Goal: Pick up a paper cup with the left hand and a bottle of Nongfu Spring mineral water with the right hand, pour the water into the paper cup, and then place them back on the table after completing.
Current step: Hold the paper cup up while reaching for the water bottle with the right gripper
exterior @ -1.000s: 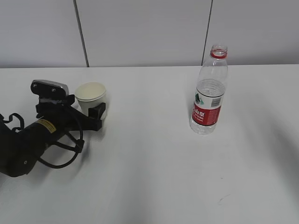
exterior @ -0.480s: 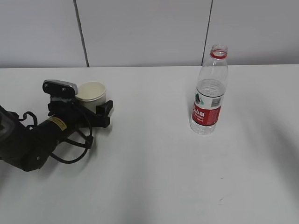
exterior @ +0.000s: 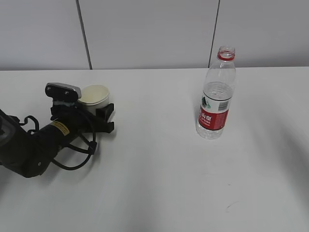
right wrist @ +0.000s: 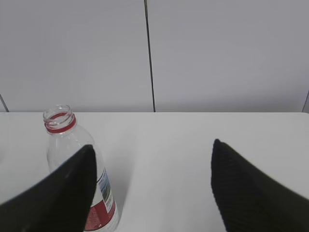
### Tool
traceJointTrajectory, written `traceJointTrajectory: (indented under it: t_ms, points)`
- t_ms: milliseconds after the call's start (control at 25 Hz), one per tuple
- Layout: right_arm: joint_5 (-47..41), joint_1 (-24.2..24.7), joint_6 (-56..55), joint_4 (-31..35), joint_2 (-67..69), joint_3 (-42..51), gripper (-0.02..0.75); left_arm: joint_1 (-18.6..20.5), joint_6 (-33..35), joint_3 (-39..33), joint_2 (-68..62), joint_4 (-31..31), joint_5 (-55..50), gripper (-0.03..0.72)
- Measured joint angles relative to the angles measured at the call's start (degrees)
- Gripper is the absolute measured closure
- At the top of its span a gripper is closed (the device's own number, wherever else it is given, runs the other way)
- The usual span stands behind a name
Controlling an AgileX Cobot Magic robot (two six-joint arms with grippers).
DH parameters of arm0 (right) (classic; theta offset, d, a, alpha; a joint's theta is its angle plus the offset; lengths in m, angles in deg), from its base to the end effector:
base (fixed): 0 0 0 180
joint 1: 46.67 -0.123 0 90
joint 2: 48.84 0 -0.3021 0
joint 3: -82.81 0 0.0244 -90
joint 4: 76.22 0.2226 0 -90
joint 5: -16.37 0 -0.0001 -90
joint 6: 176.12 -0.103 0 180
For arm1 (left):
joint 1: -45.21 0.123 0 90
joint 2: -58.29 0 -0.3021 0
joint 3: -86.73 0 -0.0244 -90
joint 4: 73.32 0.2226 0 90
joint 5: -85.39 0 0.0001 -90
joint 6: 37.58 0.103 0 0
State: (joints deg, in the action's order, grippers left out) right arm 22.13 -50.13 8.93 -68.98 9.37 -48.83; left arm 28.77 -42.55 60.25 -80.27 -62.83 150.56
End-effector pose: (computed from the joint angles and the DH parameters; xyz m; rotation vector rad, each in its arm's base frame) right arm 0.1621 0.0085 0.3202 -0.0109 1.7606 0.0601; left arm 0.3860 -0.1316 0.0960 0.3641 1.7228 -0.3610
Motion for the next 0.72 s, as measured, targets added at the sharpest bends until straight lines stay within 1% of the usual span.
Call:
traceJointTrajectory:
  t_ms: [120, 280, 440, 520, 600, 680, 720]
  points:
    - [0.50, 0.00, 0.00, -0.12, 0.22, 0.34, 0.189, 0.00, 0.00, 0.05, 0.00, 0.03, 0.11, 0.284]
    - [3.91, 0.00, -0.24, -1.44, 3.15, 3.39, 0.189, 0.00, 0.00, 0.05, 0.00, 0.10, 0.11, 0.293]
    - [12.33, 0.00, -1.52, -3.66, 6.42, 7.39, 0.189, 0.00, -0.01, 0.05, 0.00, 0.10, 0.16, 0.293]
    - [16.82, 0.00, -5.05, -7.94, 8.20, 8.43, 0.189, 0.00, -0.01, 0.05, 0.00, 0.10, 0.16, 0.293]
    - [20.83, 0.00, -10.11, -16.03, 10.59, 9.15, 0.189, 0.00, -0.01, 0.05, 0.00, 0.10, 0.16, 0.293]
    - [25.21, 0.00, -14.40, -22.78, 13.95, 9.40, 0.189, 0.00, -0.01, 0.05, 0.00, 0.13, 0.16, 0.293]
    - [26.93, 0.00, -15.41, -24.63, 15.49, 9.40, 0.189, 0.00, -0.01, 0.05, 0.00, 0.13, 0.16, 0.293]
